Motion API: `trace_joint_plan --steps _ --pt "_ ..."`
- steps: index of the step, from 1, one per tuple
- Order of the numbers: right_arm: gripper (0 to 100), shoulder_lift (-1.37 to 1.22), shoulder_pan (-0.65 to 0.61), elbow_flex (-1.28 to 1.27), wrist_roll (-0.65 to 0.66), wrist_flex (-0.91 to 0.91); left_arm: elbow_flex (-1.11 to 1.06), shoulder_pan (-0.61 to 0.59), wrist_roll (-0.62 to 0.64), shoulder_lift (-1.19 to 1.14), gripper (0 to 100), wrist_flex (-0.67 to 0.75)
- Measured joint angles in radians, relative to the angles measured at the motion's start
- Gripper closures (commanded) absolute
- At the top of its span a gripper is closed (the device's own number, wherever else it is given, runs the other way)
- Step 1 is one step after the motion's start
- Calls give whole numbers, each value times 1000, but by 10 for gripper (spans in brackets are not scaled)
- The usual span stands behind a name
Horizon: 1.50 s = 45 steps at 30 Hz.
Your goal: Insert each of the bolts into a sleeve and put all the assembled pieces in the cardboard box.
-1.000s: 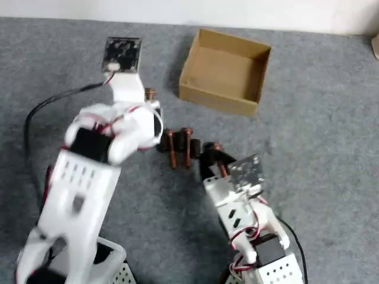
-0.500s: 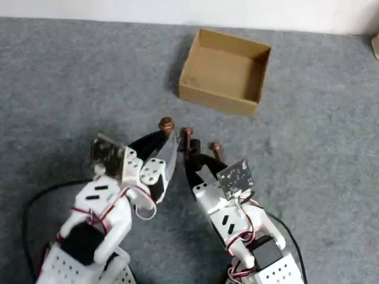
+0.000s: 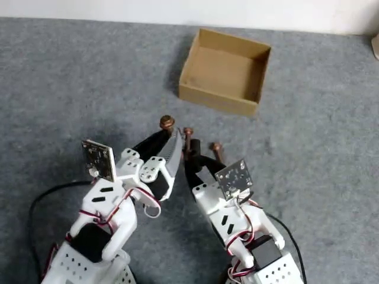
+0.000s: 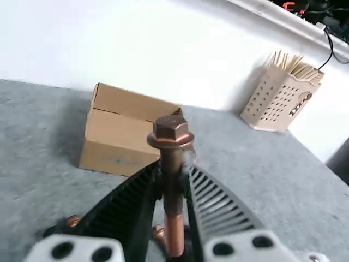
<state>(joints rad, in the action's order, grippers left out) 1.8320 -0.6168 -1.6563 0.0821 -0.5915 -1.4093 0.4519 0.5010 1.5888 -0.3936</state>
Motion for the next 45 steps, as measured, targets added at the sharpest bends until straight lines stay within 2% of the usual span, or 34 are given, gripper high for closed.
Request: trace_joint_plan --steps 7,14,26,37,45 --pt "994 0 0 -2 0 0 -52 80 6 -2 995 91" --pt "994 0 0 -2 0 -75 -57 83 6 -2 995 112" --pt "994 0 0 9 0 -94 -87 80 6 -2 995 112" --pt "994 0 0 38 0 -137 -121 52 6 -2 994 190" --pt "994 0 -54 140 0 -235 -121 49 69 -2 994 190"
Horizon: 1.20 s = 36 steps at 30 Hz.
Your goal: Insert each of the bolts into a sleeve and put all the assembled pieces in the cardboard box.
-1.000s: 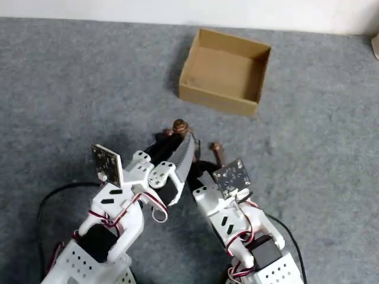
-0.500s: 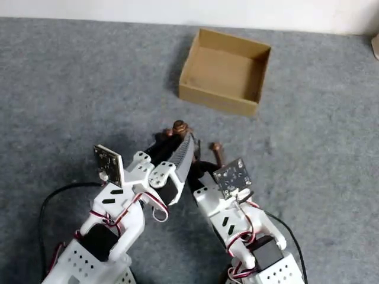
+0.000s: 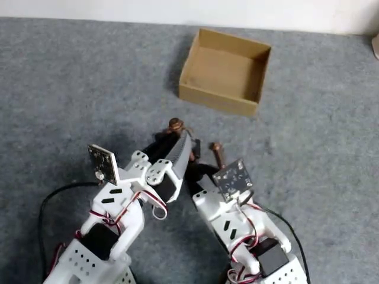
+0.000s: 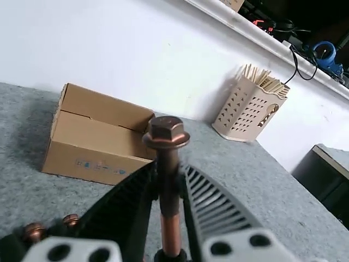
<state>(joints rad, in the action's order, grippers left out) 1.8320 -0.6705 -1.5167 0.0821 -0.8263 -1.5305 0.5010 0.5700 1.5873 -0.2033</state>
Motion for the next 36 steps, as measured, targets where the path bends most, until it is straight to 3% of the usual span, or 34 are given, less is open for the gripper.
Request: trace_joint_plan --steps 23,36 --pt "994 0 21 5 74 -2 -21 37 14 0 994 -48" --pt "994 2 95 8 78 -2 -21 138 8 0 994 -130"
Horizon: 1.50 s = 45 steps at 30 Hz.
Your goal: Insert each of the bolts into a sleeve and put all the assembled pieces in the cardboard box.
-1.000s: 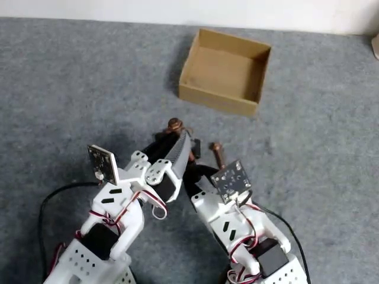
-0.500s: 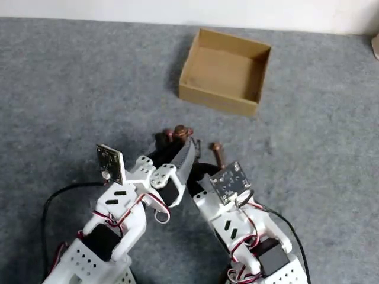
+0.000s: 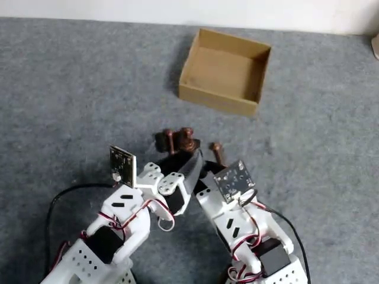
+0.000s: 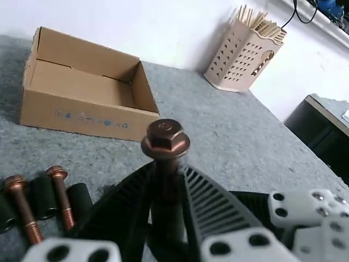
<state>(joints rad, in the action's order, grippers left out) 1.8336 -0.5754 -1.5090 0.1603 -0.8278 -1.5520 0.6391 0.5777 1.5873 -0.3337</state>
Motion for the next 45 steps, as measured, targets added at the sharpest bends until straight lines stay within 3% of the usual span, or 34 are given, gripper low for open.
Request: trace_joint_plan --steps 4,10,12,19,32,35,40,45 --pt "994 0 12 0 0 0 0 3 -17 0 937 0" --pt "994 -2 35 0 -3 0 0 9 -18 0 482 -6" --pt "994 -2 37 0 -2 0 0 12 -20 2 419 -43" --pt "994 5 37 0 0 -2 38 20 -11 -2 521 -181" --pt "994 -2 40 -2 0 0 74 -215 112 2 549 -183" --pt "994 -2 40 -20 0 0 74 -224 112 2 643 -183" --pt "994 -2 78 -35 0 0 74 -224 112 2 981 -137" --pt "994 -2 133 -35 0 0 74 -239 63 2 999 -123"
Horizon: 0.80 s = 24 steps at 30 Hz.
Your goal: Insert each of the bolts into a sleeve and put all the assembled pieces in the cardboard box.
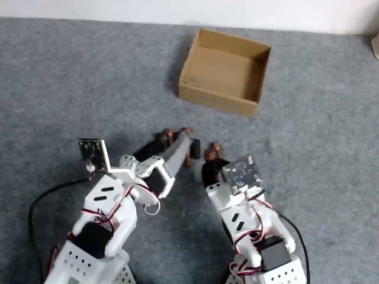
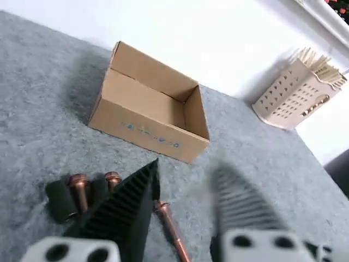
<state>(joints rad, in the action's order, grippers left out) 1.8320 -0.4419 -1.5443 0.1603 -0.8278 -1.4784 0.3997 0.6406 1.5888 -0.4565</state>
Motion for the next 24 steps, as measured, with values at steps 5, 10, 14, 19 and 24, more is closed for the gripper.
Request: trace_joint_plan --steps 5,10,14,19,24 --pt "994 -21 29 -2 12 117 -8 -11 -38 0 994 2" --pt "994 -232 38 17 130 250 -23 -78 -41 0 993 6" --pt "994 -539 86 216 149 359 -41 -127 -44 0 993 6" --pt "994 -1065 169 654 152 407 -121 -133 -114 0 993 114" --pt "994 -1685 261 1201 152 405 -158 -133 -149 0 993 192"
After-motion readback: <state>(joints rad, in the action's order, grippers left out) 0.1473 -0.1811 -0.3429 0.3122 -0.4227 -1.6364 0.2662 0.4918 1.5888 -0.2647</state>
